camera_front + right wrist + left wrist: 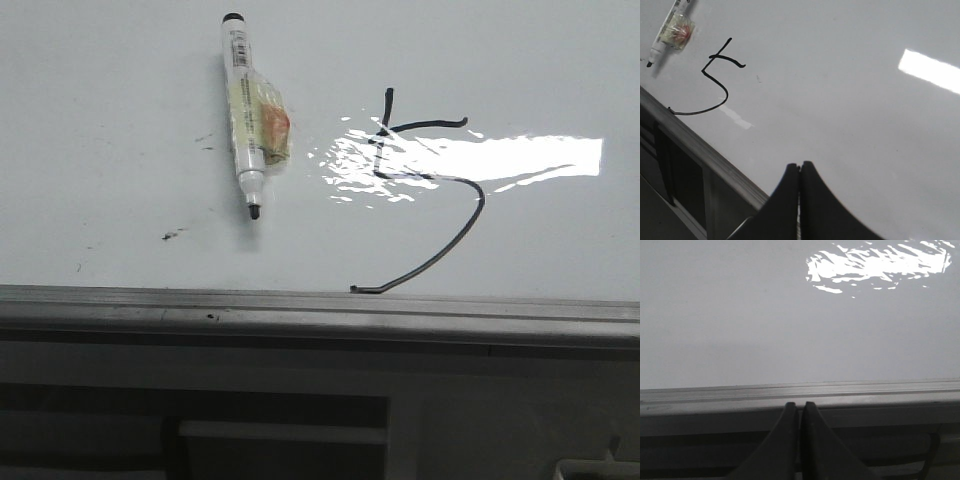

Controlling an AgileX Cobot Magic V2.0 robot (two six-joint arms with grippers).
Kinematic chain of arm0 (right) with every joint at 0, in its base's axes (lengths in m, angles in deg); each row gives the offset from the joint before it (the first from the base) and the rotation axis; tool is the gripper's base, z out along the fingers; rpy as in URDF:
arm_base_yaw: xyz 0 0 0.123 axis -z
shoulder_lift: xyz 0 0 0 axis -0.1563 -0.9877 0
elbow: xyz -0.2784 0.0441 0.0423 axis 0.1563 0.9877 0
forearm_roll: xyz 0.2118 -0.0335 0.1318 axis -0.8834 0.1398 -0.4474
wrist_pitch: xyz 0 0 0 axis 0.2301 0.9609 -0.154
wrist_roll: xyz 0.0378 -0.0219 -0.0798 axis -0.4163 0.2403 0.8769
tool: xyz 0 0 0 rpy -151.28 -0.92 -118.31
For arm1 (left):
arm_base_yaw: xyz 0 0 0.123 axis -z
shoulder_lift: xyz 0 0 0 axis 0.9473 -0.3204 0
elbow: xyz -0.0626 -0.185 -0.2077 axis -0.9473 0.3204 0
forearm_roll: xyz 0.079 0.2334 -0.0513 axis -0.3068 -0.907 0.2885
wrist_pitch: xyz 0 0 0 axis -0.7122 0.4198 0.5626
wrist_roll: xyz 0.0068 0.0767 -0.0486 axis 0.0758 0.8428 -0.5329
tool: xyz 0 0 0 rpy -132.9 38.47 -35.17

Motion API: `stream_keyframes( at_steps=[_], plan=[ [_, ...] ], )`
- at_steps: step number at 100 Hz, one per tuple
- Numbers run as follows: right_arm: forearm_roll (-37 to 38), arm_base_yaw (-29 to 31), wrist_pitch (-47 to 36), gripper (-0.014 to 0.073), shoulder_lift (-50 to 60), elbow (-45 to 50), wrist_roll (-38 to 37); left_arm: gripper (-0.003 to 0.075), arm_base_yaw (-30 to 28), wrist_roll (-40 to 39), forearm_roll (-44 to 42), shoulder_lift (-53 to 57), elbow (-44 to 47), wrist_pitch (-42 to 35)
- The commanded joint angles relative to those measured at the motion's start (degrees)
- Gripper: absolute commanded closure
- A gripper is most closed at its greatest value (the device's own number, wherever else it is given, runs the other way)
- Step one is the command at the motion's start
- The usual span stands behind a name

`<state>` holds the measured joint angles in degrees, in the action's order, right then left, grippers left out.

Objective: Write number 5 on whiteboard

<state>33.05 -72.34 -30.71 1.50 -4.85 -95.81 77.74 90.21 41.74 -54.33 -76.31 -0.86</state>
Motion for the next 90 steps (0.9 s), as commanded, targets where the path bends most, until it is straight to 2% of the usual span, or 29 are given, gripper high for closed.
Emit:
stream_keyframes(
  at_steps=[1, 29, 39, 46, 56, 61, 71, 78, 83, 90],
  plan=[
    [3.0, 0.1, -3.3, 0.0657, -1.4, -1.2, 0.2, 0.0741, -0.1, -0.6, 0.8, 1.5, 1.2, -3.7],
    [4.6, 0.1, -1.7, 0.0657, -1.4, -0.1, 0.2, 0.0741, -0.1, -0.6, 0.8, 1.5, 1.2, -3.7],
    [6.4, 2.8, -9.1, 0.0657, -1.3, 1.3, 0.2, 0.0741, -0.1, -0.6, 0.8, 1.5, 1.2, -3.7],
    [5.8, 8.6, -17.0, 0.0657, -1.3, 1.7, 0.2, 0.0741, -0.1, -0.6, 0.8, 1.5, 1.2, -3.7],
    [1.2, 20.3, -30.0, 0.0657, -1.4, 3.3, 1.3, 0.0741, -0.1, -0.6, 0.8, 1.5, 1.2, -3.7],
    [-4.4, 26.6, -34.8, 0.0657, -1.7, 4.8, 3.5, 0.0741, -0.1, -0.6, 0.8, 1.5, 1.2, -3.7],
    [-23.2, 39.8, -43.6, 0.0657, -1.8, 10.6, 11.8, 0.0741, -0.1, -0.6, 0.8, 1.5, 1.2, -3.7],
    [-34.9, 48.9, -53.0, 0.0657, -1.8, 16.7, 16.7, 0.0741, -0.1, -0.6, 0.8, 1.5, 1.2, -3.7],
    [-38.8, 54.1, -60.6, 0.0657, -1.8, 21.0, 17.8, 0.0741, -0.1, -0.6, 0.8, 1.5, 1.2, -3.7],
    [-38.8, 59.3, -66.2, 0.0657, -1.8, 25.5, 17.8, 0.0741, -0.1, -0.6, 0.8, 1.5, 1.2, -3.7]
  ],
)
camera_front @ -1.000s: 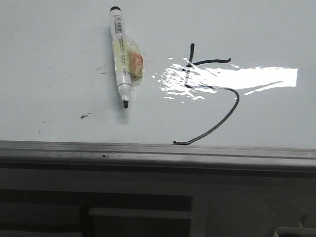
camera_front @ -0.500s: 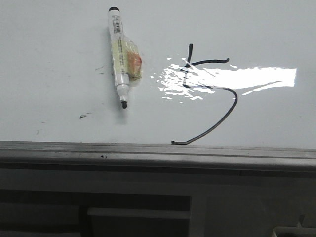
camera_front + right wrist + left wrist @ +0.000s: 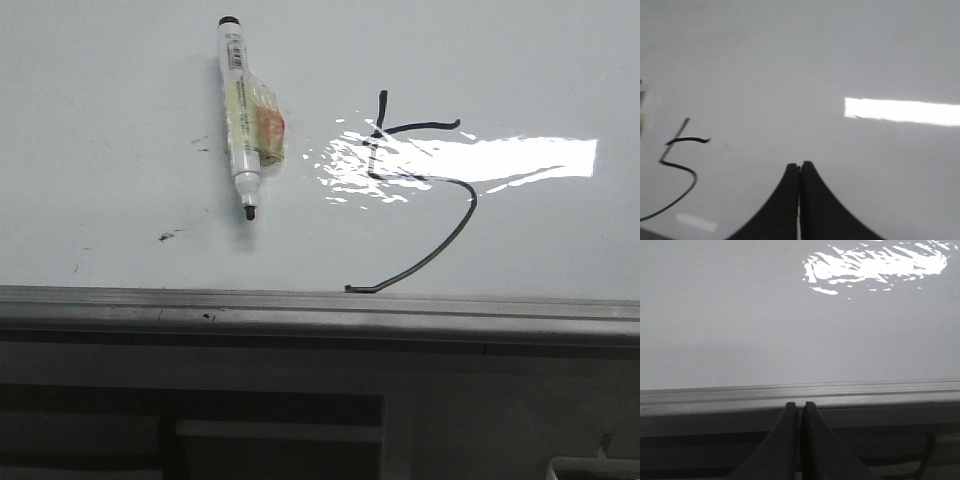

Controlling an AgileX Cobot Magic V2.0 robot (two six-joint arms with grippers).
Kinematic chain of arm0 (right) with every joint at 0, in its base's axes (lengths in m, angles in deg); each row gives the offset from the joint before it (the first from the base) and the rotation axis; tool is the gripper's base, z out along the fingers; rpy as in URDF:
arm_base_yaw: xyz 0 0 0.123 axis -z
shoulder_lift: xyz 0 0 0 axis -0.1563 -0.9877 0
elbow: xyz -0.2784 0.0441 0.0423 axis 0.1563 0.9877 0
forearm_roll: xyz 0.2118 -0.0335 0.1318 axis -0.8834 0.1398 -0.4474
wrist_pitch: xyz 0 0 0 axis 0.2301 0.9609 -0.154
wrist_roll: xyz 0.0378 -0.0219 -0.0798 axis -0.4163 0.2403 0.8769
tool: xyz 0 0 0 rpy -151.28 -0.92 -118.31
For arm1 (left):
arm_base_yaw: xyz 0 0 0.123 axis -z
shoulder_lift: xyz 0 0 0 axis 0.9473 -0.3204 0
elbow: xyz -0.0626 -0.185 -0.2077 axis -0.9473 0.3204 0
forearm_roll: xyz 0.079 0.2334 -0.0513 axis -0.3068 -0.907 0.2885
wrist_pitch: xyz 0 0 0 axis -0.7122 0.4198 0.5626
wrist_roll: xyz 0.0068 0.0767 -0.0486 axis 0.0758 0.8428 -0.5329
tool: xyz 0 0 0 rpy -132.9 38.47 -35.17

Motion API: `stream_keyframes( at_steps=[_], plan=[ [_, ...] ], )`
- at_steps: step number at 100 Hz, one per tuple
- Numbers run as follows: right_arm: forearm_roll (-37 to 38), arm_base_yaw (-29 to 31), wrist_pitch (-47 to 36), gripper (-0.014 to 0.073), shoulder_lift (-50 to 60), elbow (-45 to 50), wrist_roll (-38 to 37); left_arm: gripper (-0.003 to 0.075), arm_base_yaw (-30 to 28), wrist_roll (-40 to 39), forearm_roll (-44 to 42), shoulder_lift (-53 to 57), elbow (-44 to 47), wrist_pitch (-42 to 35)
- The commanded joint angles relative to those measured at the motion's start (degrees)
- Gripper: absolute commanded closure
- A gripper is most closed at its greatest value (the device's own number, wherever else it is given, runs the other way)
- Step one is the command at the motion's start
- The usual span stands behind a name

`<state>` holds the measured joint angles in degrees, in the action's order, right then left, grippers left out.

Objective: Write number 5 on whiteboard

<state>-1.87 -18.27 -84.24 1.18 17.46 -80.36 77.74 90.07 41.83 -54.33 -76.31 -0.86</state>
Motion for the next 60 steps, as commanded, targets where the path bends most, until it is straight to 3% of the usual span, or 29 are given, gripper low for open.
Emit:
stream_keyframes(
  at_steps=[1, 13, 38, 60],
  plan=[
    [-3.9, 6.0, -12.8, 0.0657, -1.4, 3.5, 2.4, 0.0741, -0.1, -0.4, 0.7, 1.5, 1.2, -3.7],
    [-3.9, 8.3, -10.3, 0.0657, -1.2, 6.8, 2.4, 0.0741, -0.1, -0.4, 0.7, 1.5, 1.2, -3.7],
    [-3.9, 8.3, 13.3, 0.0657, 1.1, 6.7, 2.4, 0.0741, -0.1, -0.4, 0.7, 1.5, 1.2, -3.7],
    [-4.1, 8.3, 13.1, 0.0657, 1.1, 6.7, 2.4, 0.0741, -0.1, -0.4, 0.7, 1.5, 1.2, -3.7]
  ],
)
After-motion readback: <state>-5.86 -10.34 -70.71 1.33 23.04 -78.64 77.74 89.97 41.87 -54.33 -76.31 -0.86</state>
